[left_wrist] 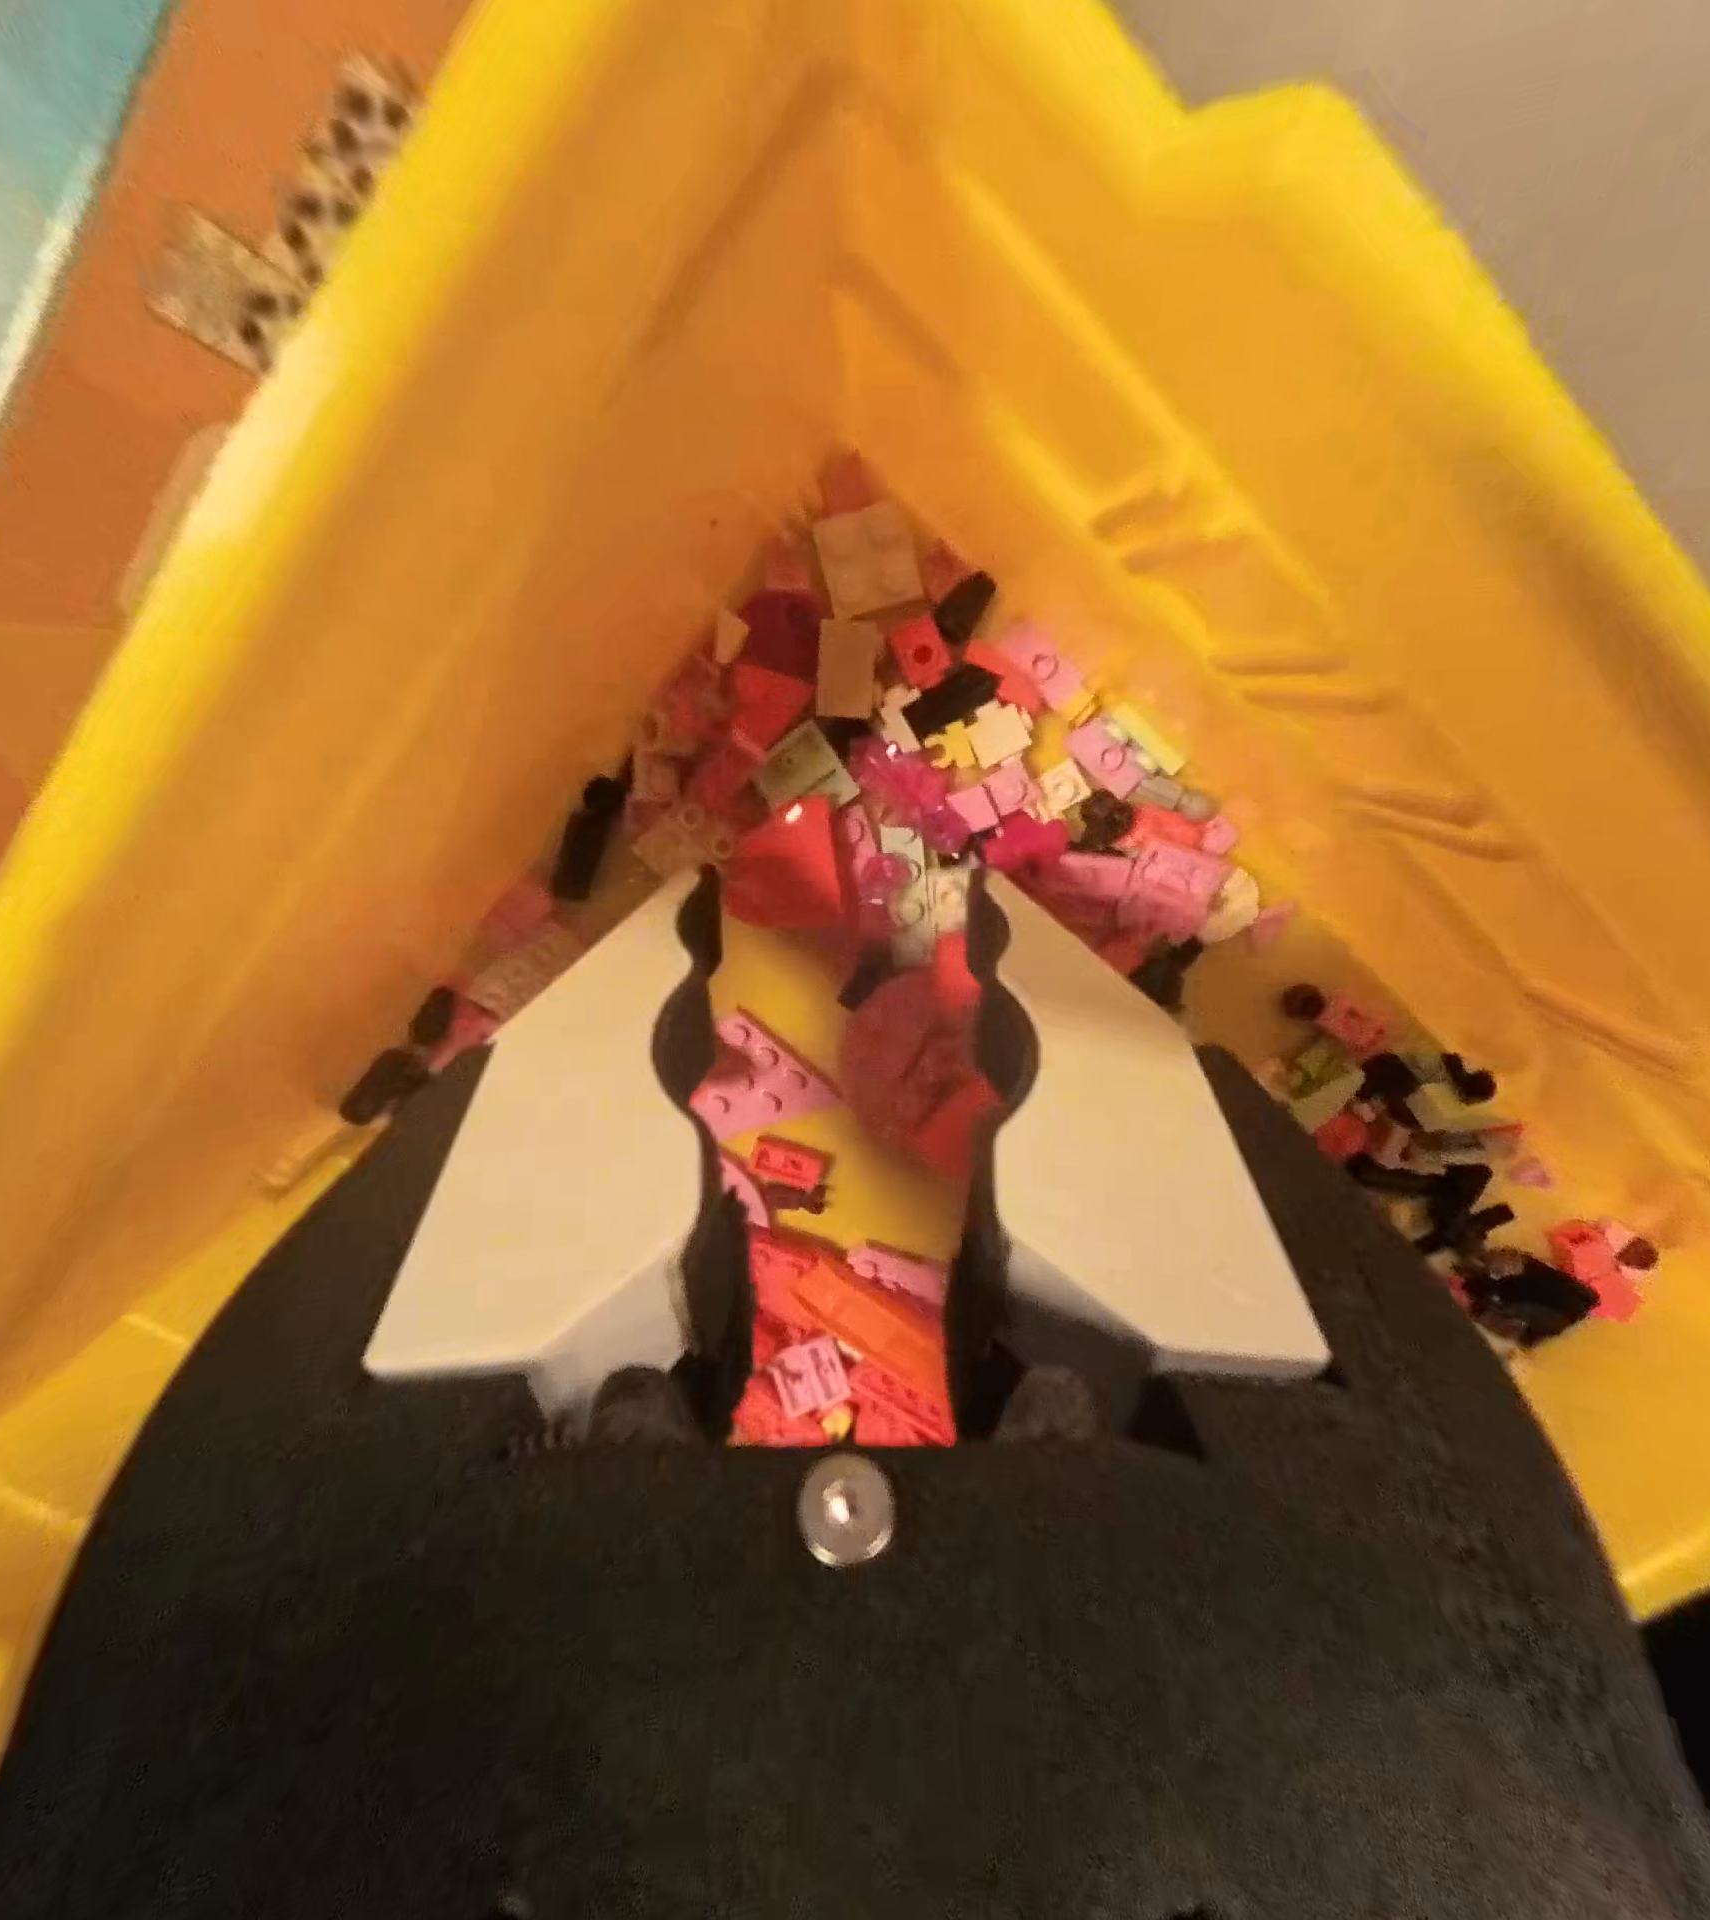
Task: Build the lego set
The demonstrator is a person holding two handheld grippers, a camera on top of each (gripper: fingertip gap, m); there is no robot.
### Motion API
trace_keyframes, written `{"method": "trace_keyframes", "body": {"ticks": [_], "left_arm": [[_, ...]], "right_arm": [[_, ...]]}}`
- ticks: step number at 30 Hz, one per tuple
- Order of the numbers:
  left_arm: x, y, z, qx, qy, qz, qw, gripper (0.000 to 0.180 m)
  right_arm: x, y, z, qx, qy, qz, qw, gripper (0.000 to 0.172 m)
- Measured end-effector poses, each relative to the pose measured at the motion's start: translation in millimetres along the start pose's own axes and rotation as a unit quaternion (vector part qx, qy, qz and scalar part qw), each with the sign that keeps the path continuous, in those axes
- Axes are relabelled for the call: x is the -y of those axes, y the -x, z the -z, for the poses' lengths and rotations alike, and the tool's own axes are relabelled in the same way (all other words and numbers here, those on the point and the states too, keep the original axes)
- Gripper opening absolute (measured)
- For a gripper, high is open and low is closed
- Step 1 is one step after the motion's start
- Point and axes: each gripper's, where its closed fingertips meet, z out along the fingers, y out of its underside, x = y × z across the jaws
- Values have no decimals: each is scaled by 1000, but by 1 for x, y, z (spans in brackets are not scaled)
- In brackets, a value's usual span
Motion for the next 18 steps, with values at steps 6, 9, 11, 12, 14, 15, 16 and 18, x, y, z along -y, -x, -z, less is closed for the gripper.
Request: {"method": "trace_keyframes", "body": {"ticks": [6,9,11,12,14,15,16,18], "left_arm": [[-42,3,4,-5,69,45,997,56],[-71,0,13,-19,119,67,990,58],[-81,4,19,-13,132,69,989,59],[-76,9,22,-2,113,67,991,58],[-52,18,26,7,47,68,997,54],[-37,19,27,4,9,63,998,53],[-22,19,28,-1,-27,54,998,49],[4,14,26,-17,-84,45,995,45]], "right_arm": [[0,1,0,3,0,0,1000,0],[0,1,0,3,-1,0,1000,0],[0,1,0,3,-1,0,1000,0],[0,1,0,3,-2,0,1000,0],[1,1,0,3,-2,1,1000,0],[1,1,0,3,-1,1,1000,0],[1,1,0,2,-1,2,1000,0],[0,0,0,1,-1,1,1000,0]]}}
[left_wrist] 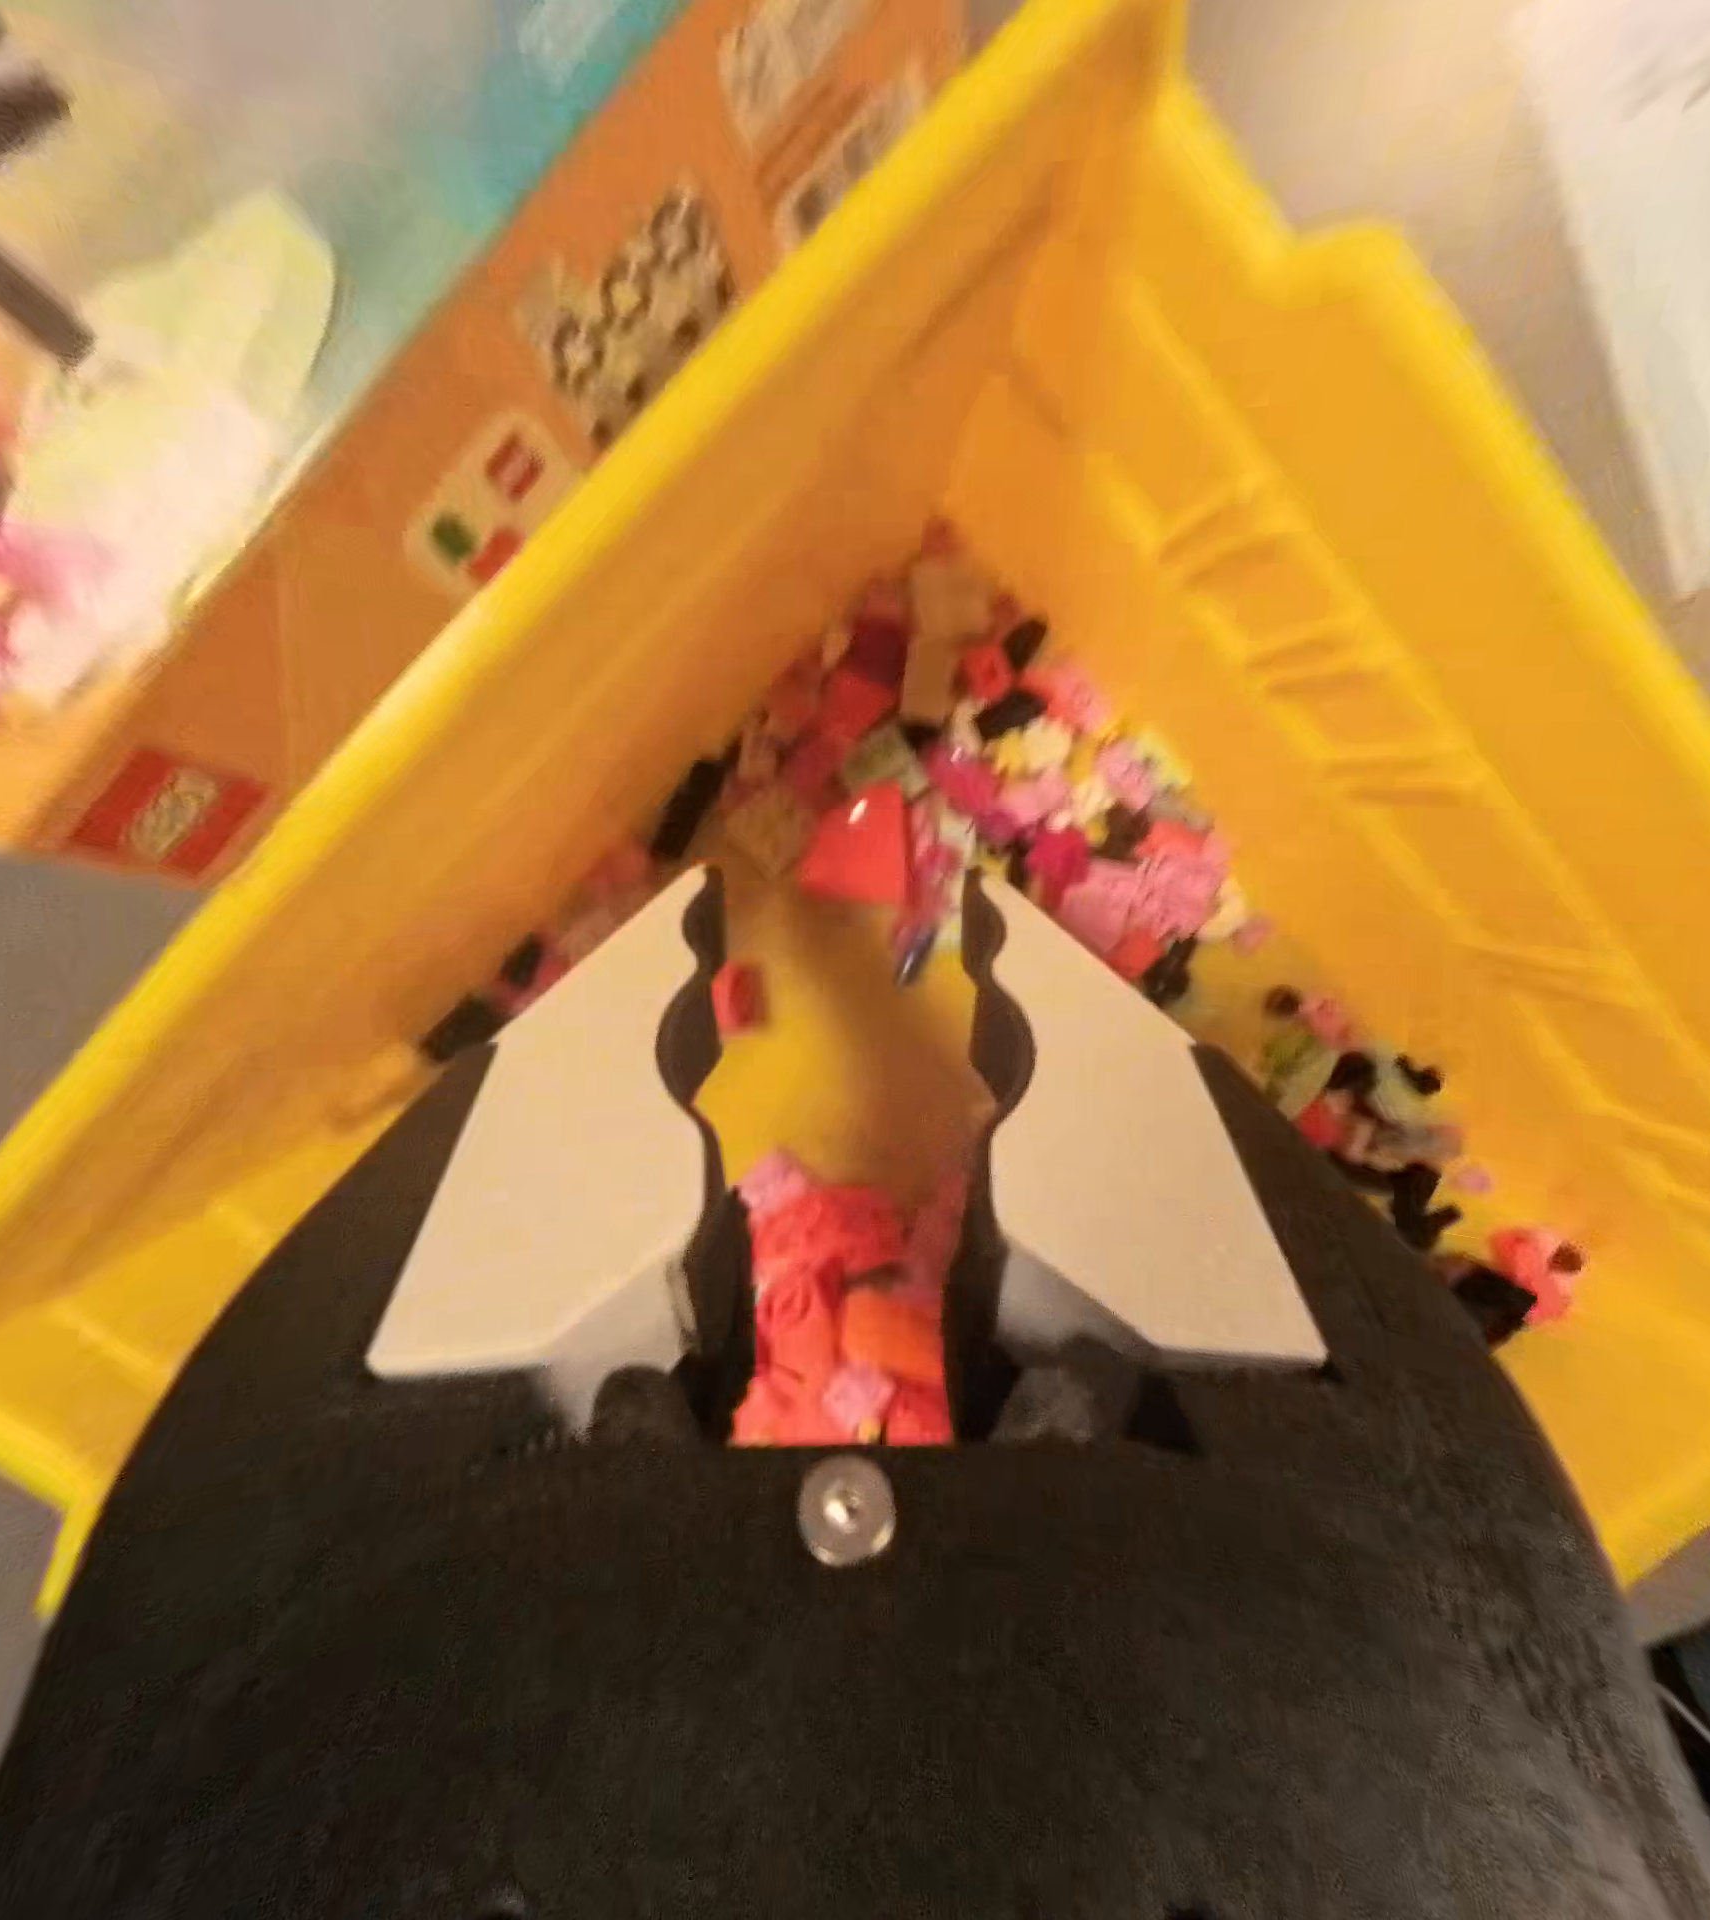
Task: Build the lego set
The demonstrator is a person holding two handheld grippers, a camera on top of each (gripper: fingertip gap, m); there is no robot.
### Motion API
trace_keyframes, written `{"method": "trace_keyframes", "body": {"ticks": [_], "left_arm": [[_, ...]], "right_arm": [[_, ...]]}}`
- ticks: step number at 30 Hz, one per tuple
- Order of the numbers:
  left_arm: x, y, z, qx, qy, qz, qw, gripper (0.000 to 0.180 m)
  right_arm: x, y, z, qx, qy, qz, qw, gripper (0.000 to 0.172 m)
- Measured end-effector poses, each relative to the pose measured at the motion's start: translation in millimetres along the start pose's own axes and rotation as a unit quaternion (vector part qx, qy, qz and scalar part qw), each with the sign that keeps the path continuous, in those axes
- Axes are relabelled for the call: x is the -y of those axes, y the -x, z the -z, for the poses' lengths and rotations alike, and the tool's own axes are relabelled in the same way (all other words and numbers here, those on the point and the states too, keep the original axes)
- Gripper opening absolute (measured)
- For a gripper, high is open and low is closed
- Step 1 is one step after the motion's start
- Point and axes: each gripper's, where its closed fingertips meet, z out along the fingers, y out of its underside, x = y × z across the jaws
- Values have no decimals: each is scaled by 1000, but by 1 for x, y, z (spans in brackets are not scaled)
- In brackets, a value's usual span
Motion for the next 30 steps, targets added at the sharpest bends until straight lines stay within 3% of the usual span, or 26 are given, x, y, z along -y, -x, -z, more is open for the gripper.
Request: {"method": "trace_keyframes", "body": {"ticks": [2,4,9,13,14,17,21,24,28,30], "left_arm": [[14,-9,-8,-23,-26,-6,999,45],[16,-4,-15,6,-17,-24,1000,42],[-20,3,-26,52,85,-67,993,30],[-48,3,-12,35,145,-24,989,29],[-48,6,-7,37,142,-16,989,29],[-15,25,5,78,43,-15,996,30],[19,16,-2,43,-40,-6,998,30],[25,9,-17,42,-42,-20,998,21],[13,11,-34,76,9,-44,996,30],[10,15,-30,88,21,-40,995,23]], "right_arm": [[0,0,0,-1,1,-1,1000,0],[-1,-1,0,-1,1,-2,1000,0],[0,0,0,0,-2,-4,1000,0],[2,0,1,2,-4,-5,1000,0],[2,1,1,3,-6,-5,1000,0],[4,3,1,5,-8,1,1000,0],[4,3,1,4,-7,3,1000,0],[3,2,1,3,-6,0,1000,0],[3,3,1,5,-7,2,1000,0],[4,3,1,5,-8,2,1000,0]]}}
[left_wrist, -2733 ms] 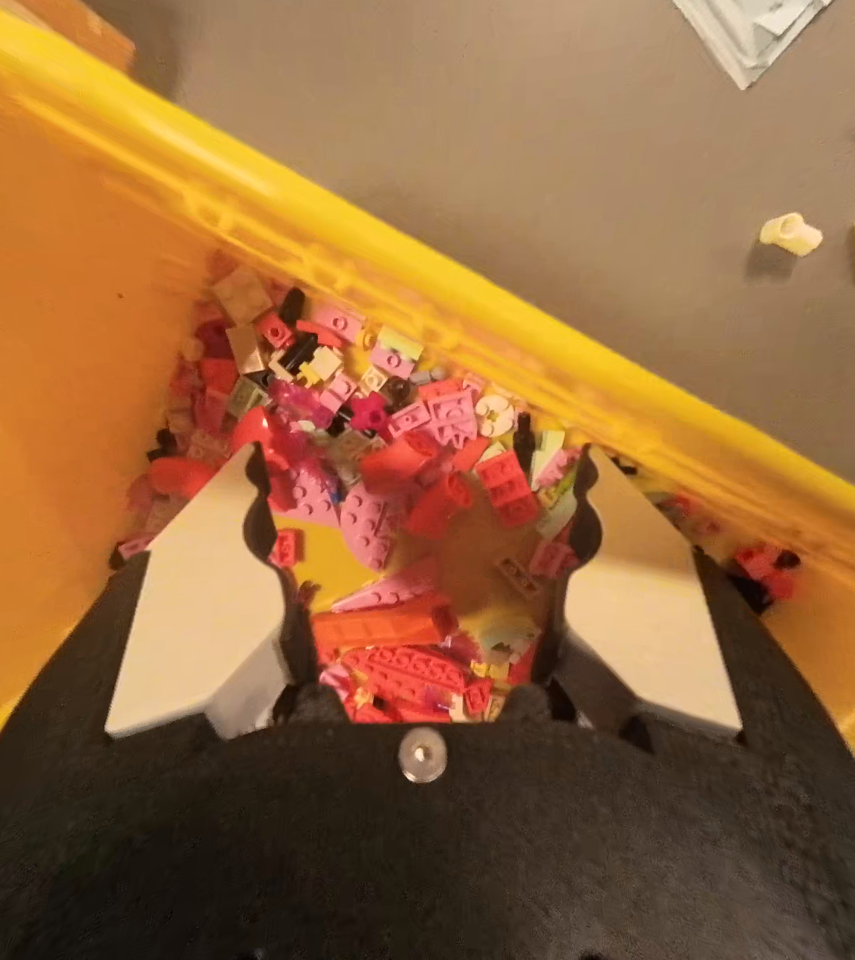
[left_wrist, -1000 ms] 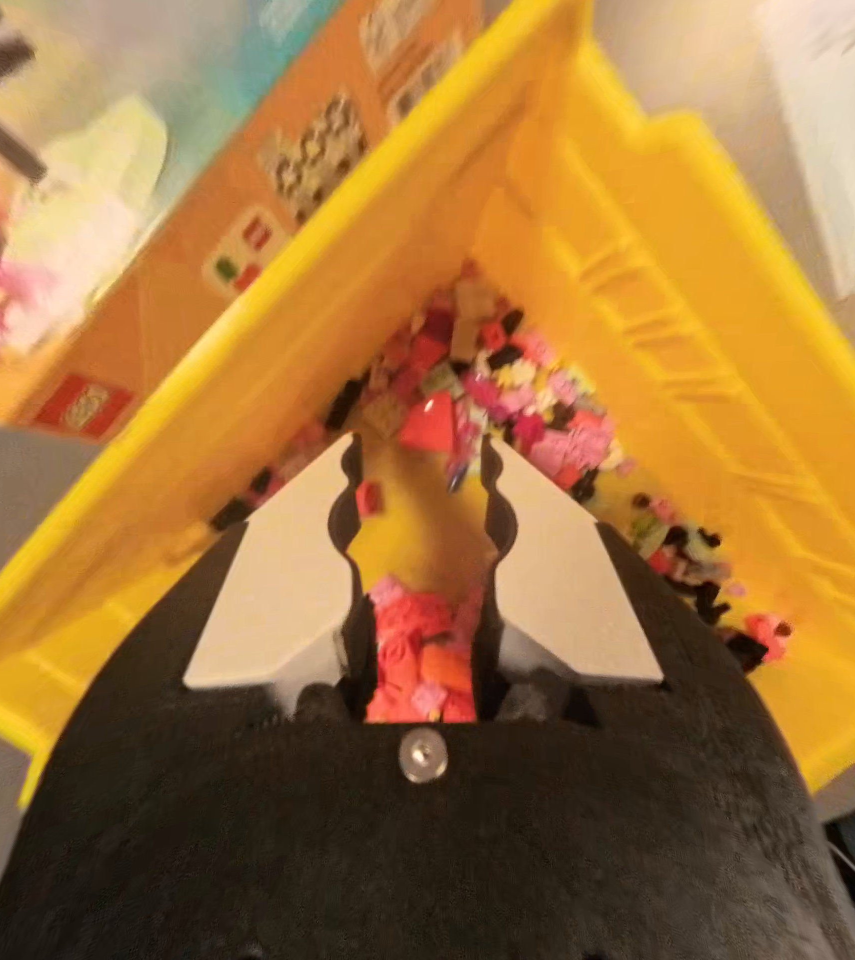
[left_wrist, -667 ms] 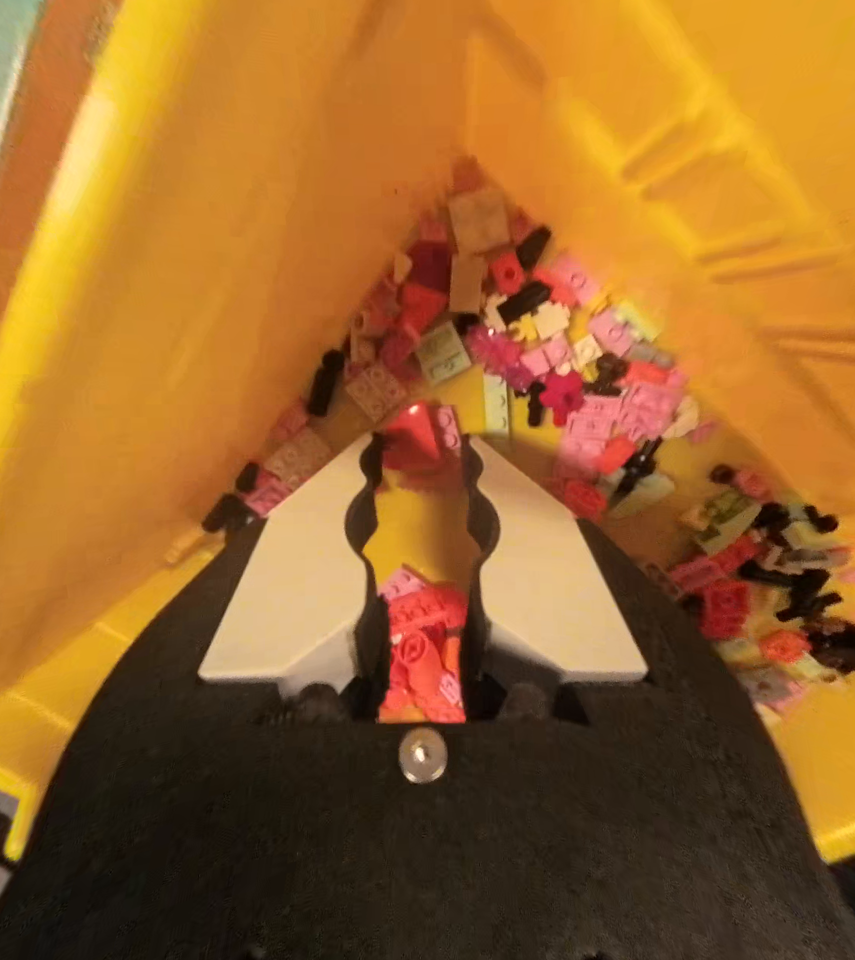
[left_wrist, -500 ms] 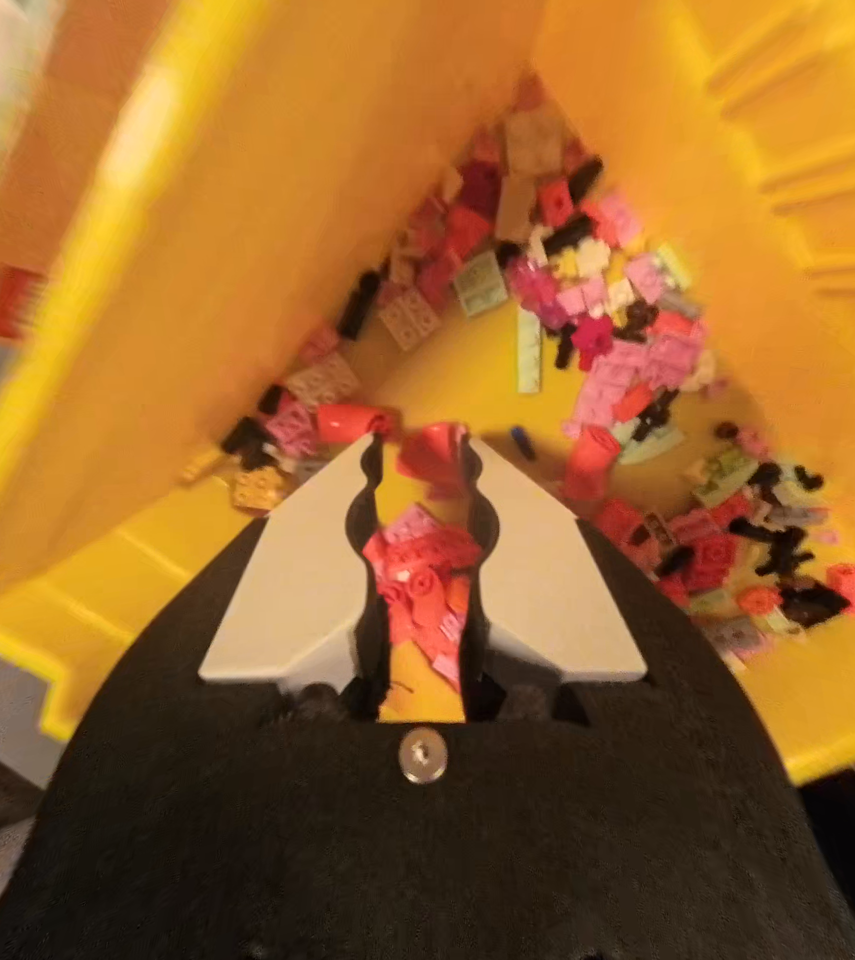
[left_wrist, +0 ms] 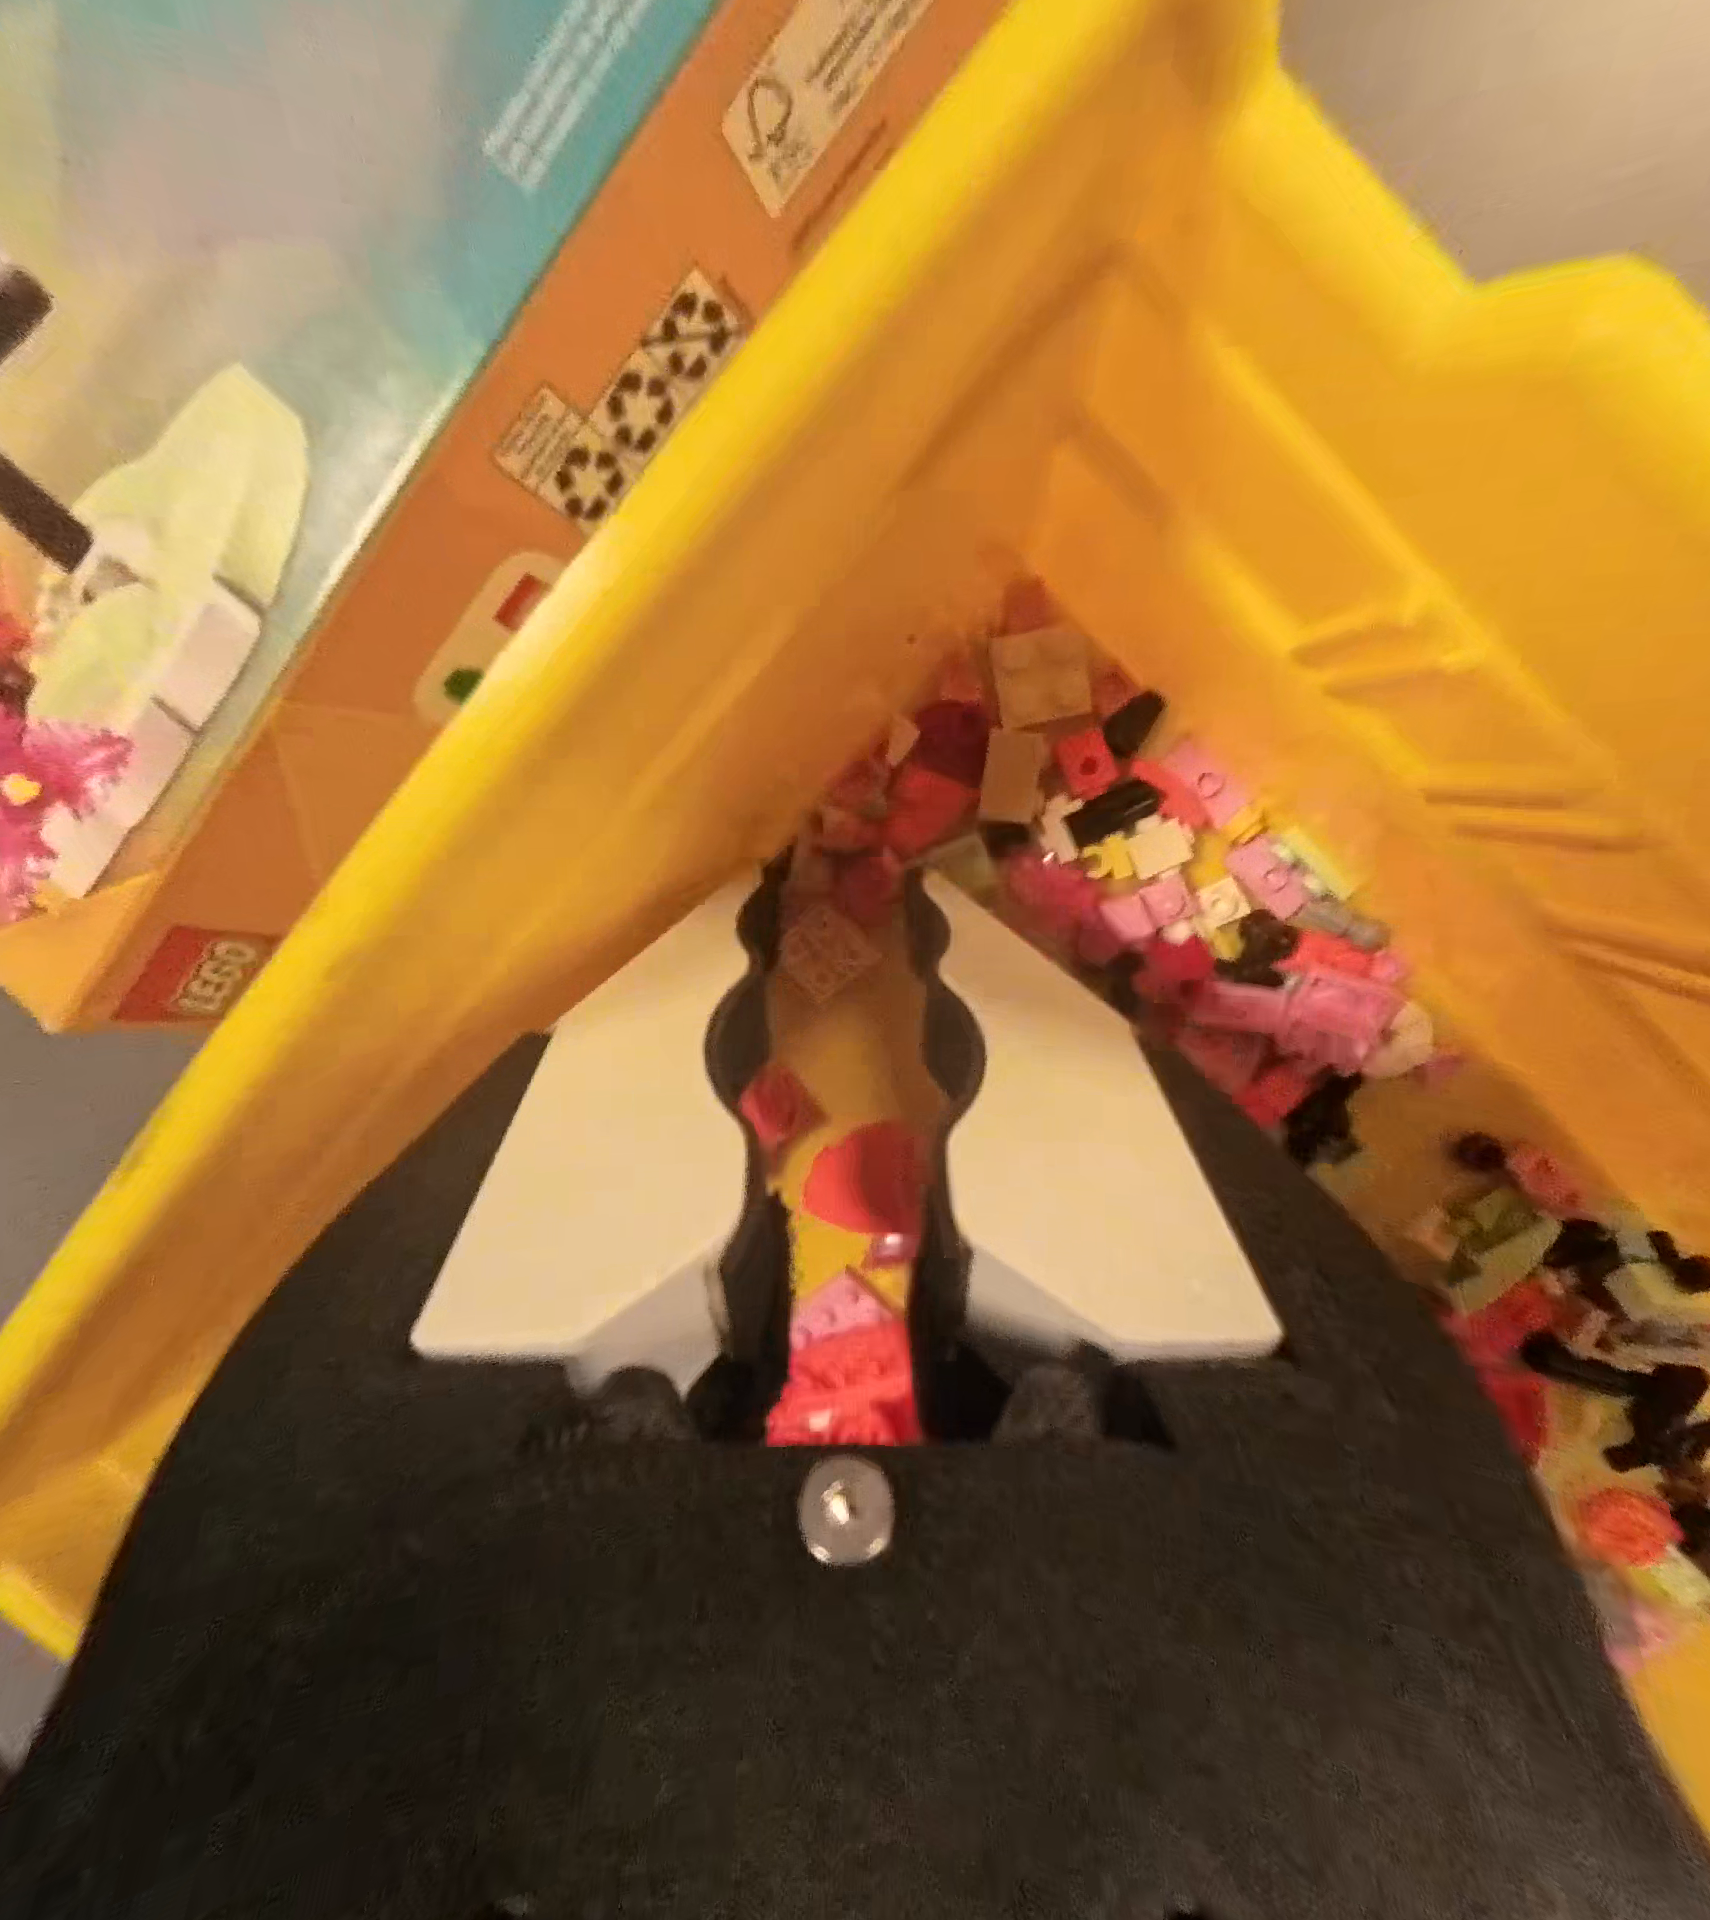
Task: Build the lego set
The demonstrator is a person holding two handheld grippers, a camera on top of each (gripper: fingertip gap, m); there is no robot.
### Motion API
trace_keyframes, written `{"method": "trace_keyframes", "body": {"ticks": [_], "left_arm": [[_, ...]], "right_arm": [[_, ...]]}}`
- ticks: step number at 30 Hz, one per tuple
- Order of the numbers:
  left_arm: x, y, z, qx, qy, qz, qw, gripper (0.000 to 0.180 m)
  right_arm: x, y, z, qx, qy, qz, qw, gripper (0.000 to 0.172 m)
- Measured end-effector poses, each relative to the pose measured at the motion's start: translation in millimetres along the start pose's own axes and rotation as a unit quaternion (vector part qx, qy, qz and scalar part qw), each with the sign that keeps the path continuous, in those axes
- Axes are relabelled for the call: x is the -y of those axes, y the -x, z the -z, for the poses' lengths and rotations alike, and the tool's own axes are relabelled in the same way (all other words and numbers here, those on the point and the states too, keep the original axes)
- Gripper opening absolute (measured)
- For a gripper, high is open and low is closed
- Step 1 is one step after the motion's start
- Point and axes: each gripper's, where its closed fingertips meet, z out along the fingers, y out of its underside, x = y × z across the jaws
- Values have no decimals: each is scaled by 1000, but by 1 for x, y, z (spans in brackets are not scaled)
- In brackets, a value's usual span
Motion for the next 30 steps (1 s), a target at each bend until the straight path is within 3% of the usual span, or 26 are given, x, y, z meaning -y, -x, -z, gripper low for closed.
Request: {"method": "trace_keyframes", "body": {"ticks": [3,6,12,14,19,22,26,30], "left_arm": [[-25,9,3,13,56,-6,998,6],[-47,13,10,0,94,14,996,5],[-72,7,33,-34,112,39,992,37],[-81,1,54,-29,117,32,992,58],[-81,-19,116,-21,-18,79,996,66],[-107,-19,135,29,-47,121,991,83],[-145,-10,142,112,-63,186,974,93],[-169,-11,122,92,-47,271,957,96]], "right_arm": [[0,0,1,0,-1,-1,1000,0],[1,0,1,0,-3,-2,1000,0],[1,0,1,2,-4,0,1000,0],[1,-1,1,0,-4,0,1000,0],[1,-2,2,-2,-4,-2,1000,0],[3,-1,2,0,-8,-1,1000,0],[4,0,3,2,-10,-1,1000,0],[5,0,4,4,-13,-1,1000,0]]}}
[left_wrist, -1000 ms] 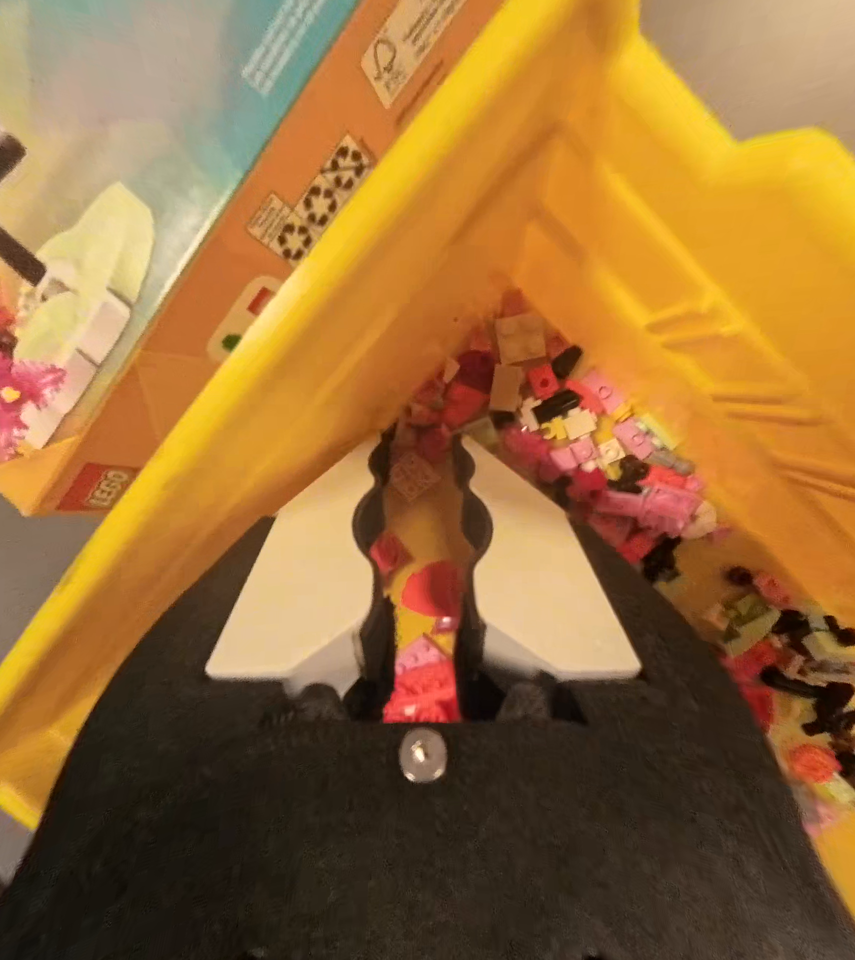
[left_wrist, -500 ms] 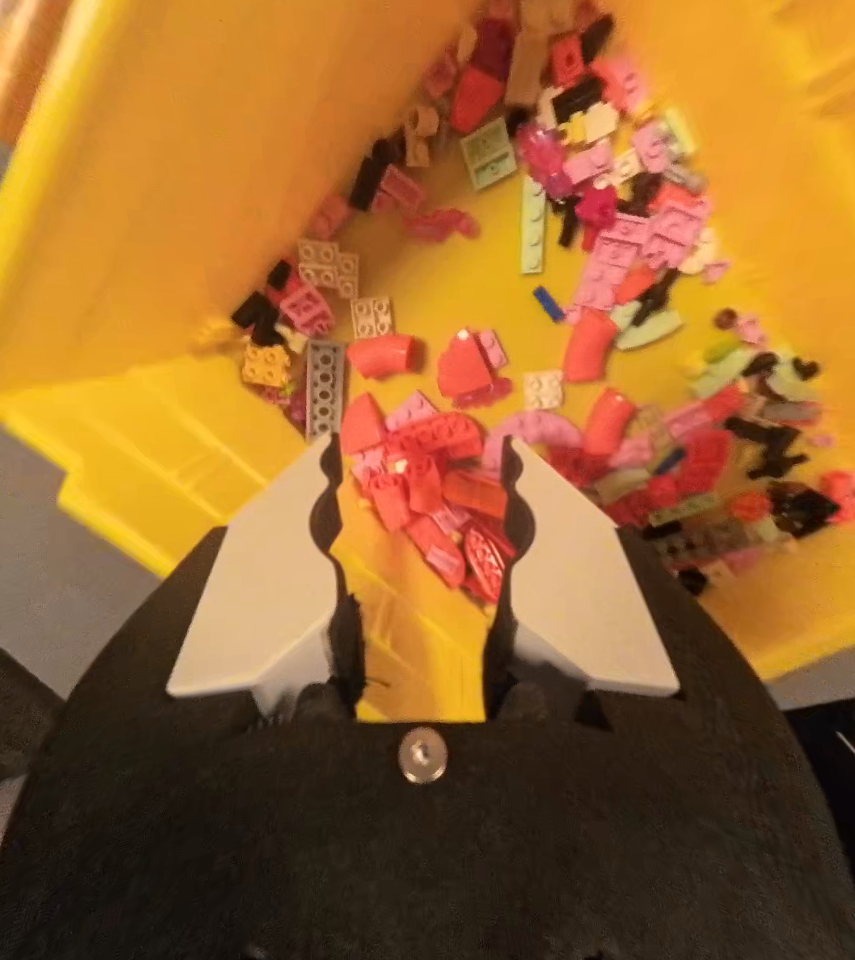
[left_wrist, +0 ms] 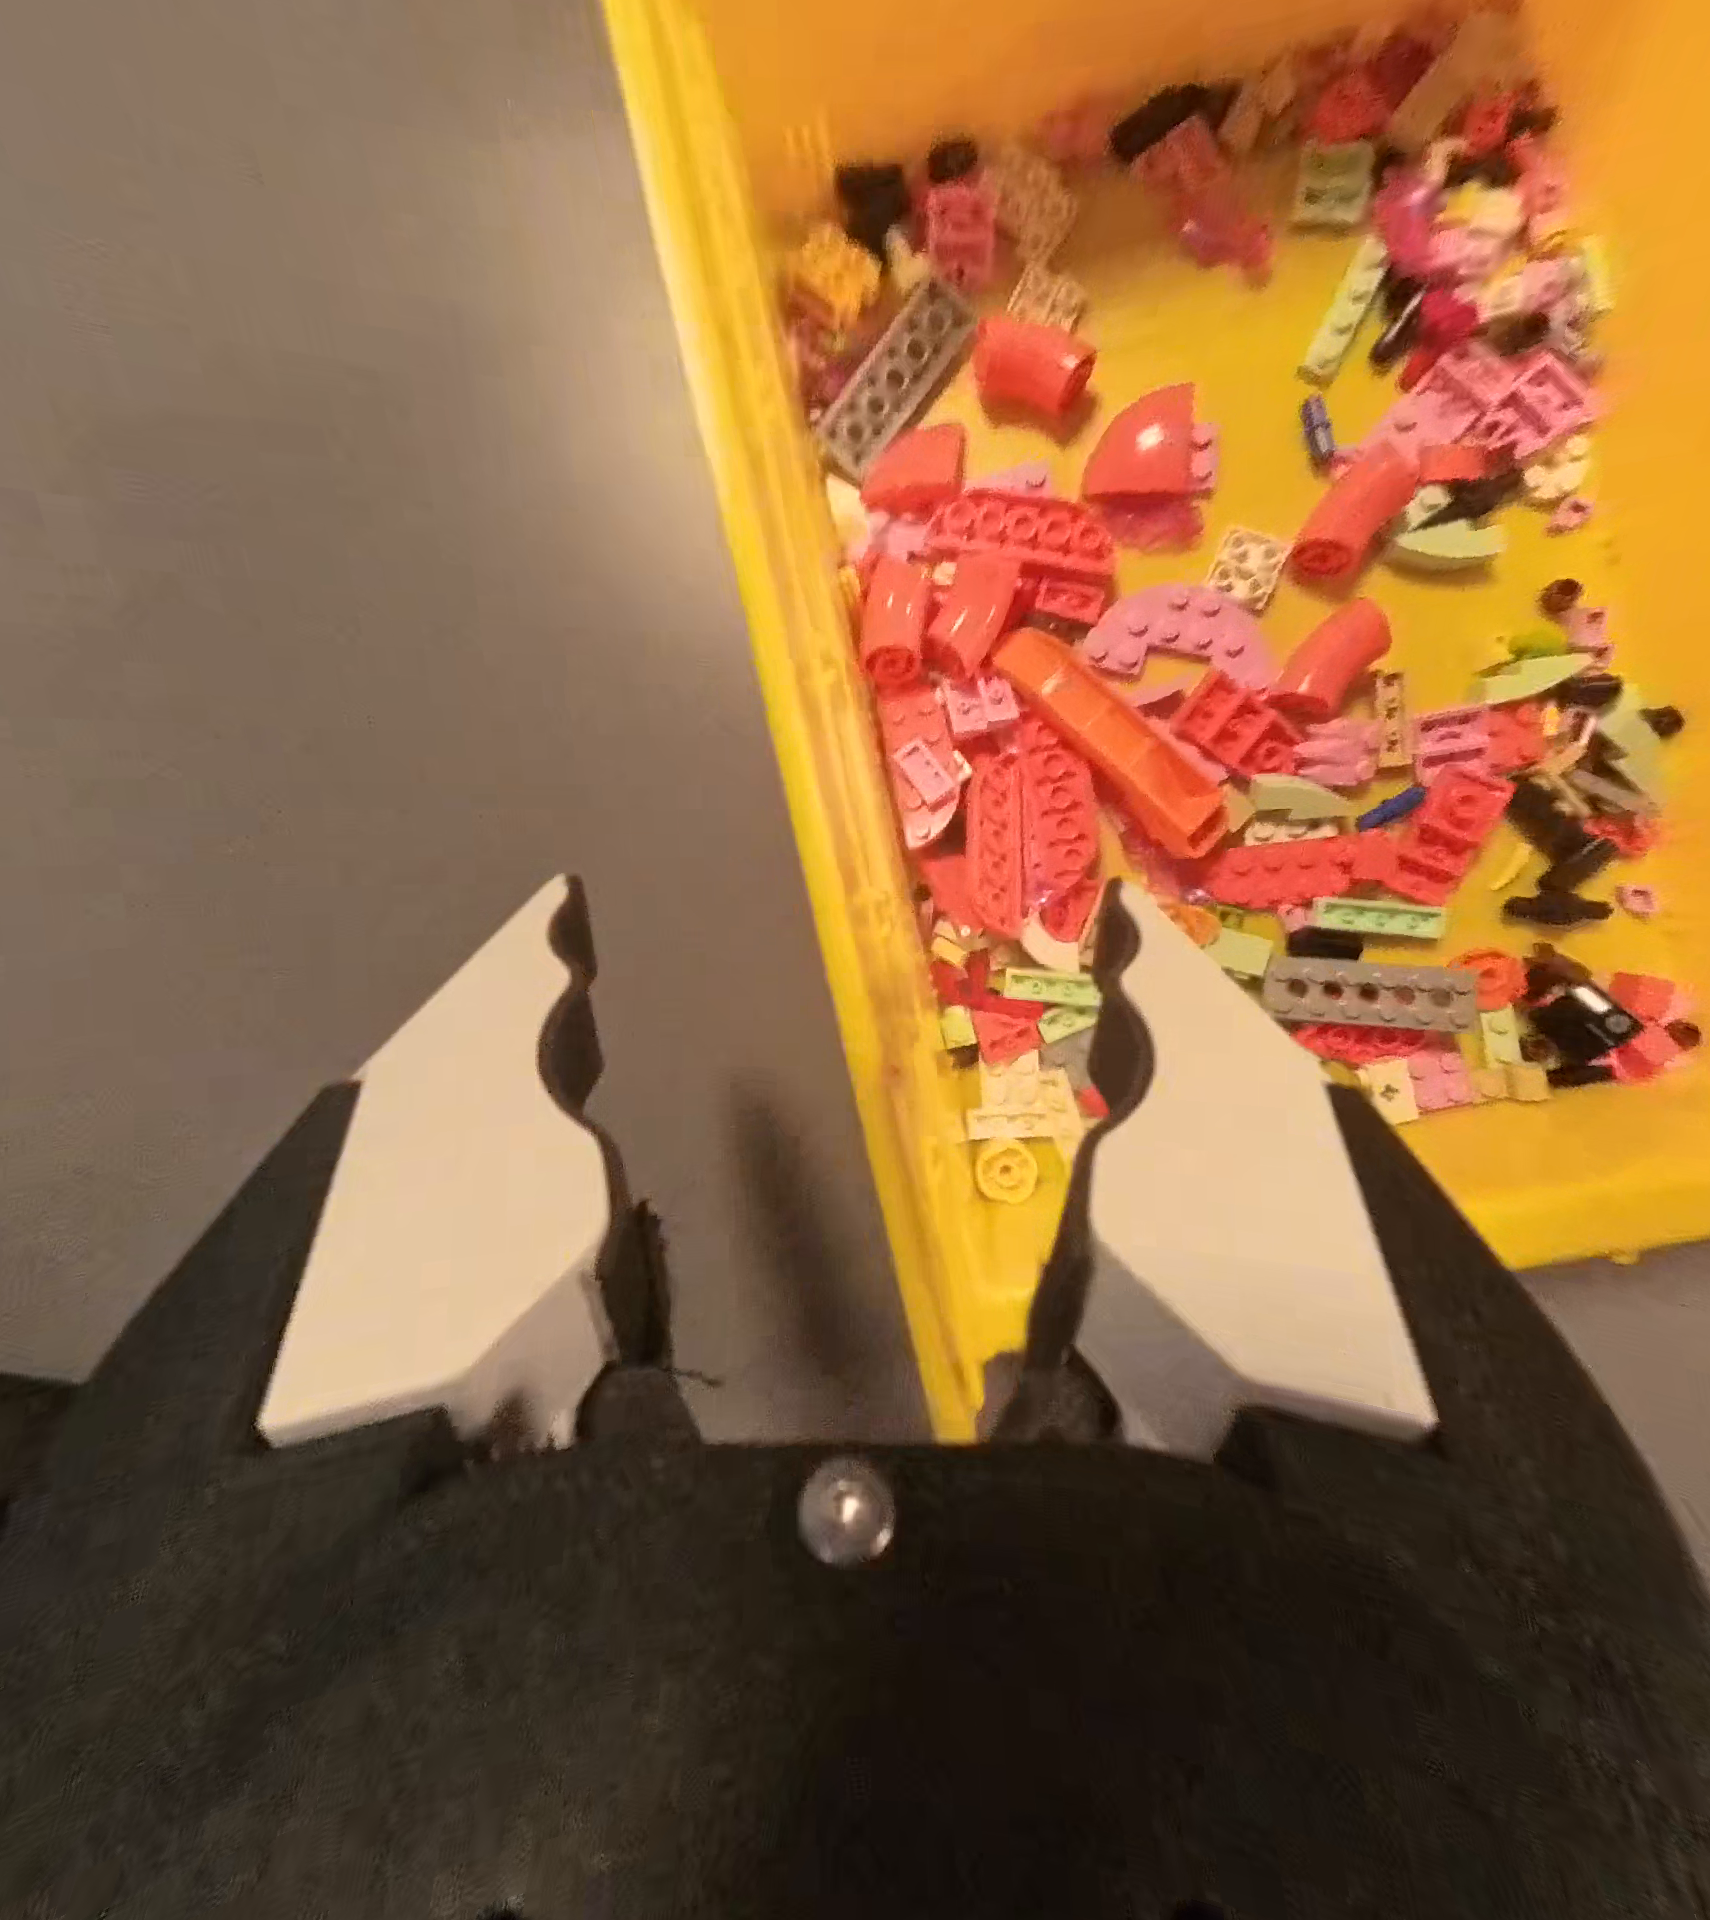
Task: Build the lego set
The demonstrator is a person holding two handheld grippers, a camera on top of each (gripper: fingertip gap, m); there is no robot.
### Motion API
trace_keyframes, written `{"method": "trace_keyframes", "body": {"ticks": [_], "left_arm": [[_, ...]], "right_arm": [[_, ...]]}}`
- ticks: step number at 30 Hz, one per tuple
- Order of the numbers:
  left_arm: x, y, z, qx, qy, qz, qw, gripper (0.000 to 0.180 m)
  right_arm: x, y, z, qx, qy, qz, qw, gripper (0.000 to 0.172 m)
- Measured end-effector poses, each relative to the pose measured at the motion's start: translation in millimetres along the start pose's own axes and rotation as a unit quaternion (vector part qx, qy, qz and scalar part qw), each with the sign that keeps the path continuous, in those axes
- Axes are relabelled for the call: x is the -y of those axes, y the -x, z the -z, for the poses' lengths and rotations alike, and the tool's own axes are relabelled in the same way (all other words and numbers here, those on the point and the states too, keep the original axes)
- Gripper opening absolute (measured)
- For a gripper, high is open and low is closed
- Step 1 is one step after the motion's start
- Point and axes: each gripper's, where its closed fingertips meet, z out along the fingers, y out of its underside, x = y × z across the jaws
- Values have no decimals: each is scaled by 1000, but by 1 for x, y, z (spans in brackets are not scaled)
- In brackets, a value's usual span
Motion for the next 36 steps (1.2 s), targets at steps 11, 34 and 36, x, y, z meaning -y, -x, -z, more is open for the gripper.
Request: {"method": "trace_keyframes", "body": {"ticks": [11,34,36], "left_arm": [[-32,-15,-21,-37,-15,64,997,5],[-84,-80,32,-74,-72,-6,995,41],[-72,-67,48,-43,-105,-19,993,46]], "right_arm": [[0,1,2,-2,2,4,1000,0],[1,23,-4,18,18,60,998,0],[2,22,-4,17,15,56,998,0]]}}
